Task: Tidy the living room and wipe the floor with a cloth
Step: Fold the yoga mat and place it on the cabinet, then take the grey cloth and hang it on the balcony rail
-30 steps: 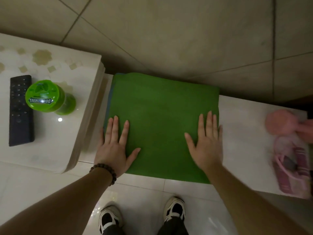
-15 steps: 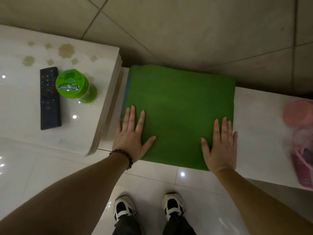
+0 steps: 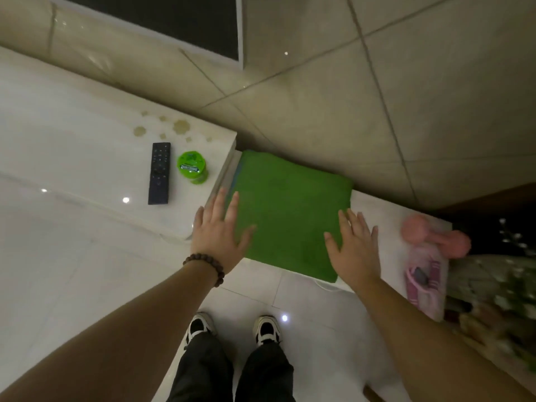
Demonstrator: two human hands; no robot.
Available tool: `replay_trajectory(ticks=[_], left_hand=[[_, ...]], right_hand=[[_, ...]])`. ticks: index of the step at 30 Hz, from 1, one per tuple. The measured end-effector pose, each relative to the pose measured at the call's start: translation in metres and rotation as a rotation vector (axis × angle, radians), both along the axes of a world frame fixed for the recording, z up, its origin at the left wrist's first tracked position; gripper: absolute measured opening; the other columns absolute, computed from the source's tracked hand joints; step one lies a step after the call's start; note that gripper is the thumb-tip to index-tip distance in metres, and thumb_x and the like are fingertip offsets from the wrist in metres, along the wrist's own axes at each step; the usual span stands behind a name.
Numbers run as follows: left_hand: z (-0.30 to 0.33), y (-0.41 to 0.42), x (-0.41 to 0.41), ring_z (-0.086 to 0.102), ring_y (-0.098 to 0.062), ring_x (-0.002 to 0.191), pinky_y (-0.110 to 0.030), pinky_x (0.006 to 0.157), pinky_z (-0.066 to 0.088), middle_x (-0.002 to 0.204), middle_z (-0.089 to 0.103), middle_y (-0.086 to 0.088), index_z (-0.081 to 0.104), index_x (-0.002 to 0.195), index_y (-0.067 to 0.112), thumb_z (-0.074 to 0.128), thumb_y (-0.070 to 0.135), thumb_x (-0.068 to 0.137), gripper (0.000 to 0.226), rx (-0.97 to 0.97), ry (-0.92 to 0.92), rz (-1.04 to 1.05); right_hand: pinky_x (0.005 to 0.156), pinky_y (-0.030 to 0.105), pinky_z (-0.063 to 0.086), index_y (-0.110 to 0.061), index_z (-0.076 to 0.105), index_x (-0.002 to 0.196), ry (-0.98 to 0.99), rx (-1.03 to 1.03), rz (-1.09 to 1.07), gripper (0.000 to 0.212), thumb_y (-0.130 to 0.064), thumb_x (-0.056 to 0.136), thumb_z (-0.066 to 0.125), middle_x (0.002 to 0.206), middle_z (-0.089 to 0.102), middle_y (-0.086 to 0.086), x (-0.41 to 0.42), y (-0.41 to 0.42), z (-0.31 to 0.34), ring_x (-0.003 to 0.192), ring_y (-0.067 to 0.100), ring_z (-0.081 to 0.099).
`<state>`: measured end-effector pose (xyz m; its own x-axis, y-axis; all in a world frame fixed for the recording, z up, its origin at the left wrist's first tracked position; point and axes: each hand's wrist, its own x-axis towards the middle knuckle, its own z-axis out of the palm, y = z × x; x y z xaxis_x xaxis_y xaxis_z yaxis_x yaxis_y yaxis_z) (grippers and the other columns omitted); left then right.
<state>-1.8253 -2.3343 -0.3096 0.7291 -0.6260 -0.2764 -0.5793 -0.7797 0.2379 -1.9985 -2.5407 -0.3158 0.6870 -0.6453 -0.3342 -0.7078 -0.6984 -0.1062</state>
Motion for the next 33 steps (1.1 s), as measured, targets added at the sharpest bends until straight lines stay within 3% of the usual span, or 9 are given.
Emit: replay_trajectory(ticks=[8, 12, 16, 20, 26, 33], left_hand=[[0.146, 0.091, -0.043, 0.02, -0.032, 0.144, -0.052, 0.115, 0.019, 0.154, 0.03, -0.014, 0.026, 0.15, 0.015, 0.016, 0.063, 0.086, 0.08, -0.051, -0.062, 0.292], [0.178, 0.139, -0.063, 0.017, -0.031, 0.145, -0.052, 0.116, 0.016, 0.155, 0.029, -0.013, 0.022, 0.152, 0.018, 0.014, 0.065, 0.086, 0.081, -0.02, -0.067, 0.439], [0.198, 0.185, -0.079, 0.013, -0.03, 0.147, -0.051, 0.118, 0.012, 0.157, 0.023, -0.011, 0.016, 0.153, 0.02, 0.013, 0.062, 0.092, 0.074, 0.008, -0.088, 0.632], [0.21, 0.236, -0.11, 0.01, -0.028, 0.147, -0.05, 0.119, 0.011, 0.159, 0.019, -0.011, 0.013, 0.153, 0.019, 0.022, 0.058, 0.093, 0.072, 0.034, -0.081, 0.873], [0.219, 0.305, -0.196, 0.01, -0.027, 0.148, -0.048, 0.119, 0.011, 0.159, 0.018, -0.01, 0.012, 0.153, 0.019, 0.027, 0.055, 0.096, 0.07, 0.06, -0.087, 1.256], [0.212, 0.36, -0.332, 0.011, -0.027, 0.147, -0.047, 0.117, 0.014, 0.158, 0.021, -0.01, 0.013, 0.153, 0.017, 0.031, 0.052, 0.096, 0.069, 0.062, -0.061, 1.673]], right_hand=[[0.118, 0.046, 0.001, -0.016, 0.036, 0.145, -0.184, 0.009, 0.158, 0.057, -0.043, 0.094, 0.034, 0.158, 0.018, 0.008, -0.009, 0.056, 0.149, 0.147, 0.023, 0.01], [0.118, 0.048, 0.003, -0.015, 0.043, 0.141, -0.249, 0.036, 0.194, 0.05, -0.036, 0.096, 0.044, 0.157, 0.02, 0.009, -0.005, 0.07, 0.185, 0.146, 0.024, 0.01], [0.117, 0.051, 0.01, -0.013, 0.048, 0.137, -0.252, 0.049, 0.269, 0.046, -0.032, 0.095, 0.05, 0.155, 0.026, 0.012, 0.011, 0.077, 0.201, 0.145, 0.027, 0.016], [0.118, 0.049, 0.011, -0.015, 0.042, 0.141, -0.18, 0.054, 0.48, 0.048, -0.035, 0.097, 0.044, 0.157, 0.021, 0.009, 0.038, 0.109, 0.209, 0.146, 0.024, 0.013], [0.118, 0.044, 0.009, -0.013, 0.042, 0.14, -0.156, 0.205, 0.9, 0.046, -0.033, 0.098, 0.042, 0.155, 0.024, 0.008, 0.065, 0.219, 0.207, 0.145, 0.023, 0.012], [0.119, 0.041, 0.007, -0.018, 0.035, 0.143, -0.039, 0.318, 1.271, 0.046, -0.035, 0.1, 0.035, 0.157, 0.021, 0.003, 0.028, 0.328, 0.204, 0.145, 0.017, 0.009]])
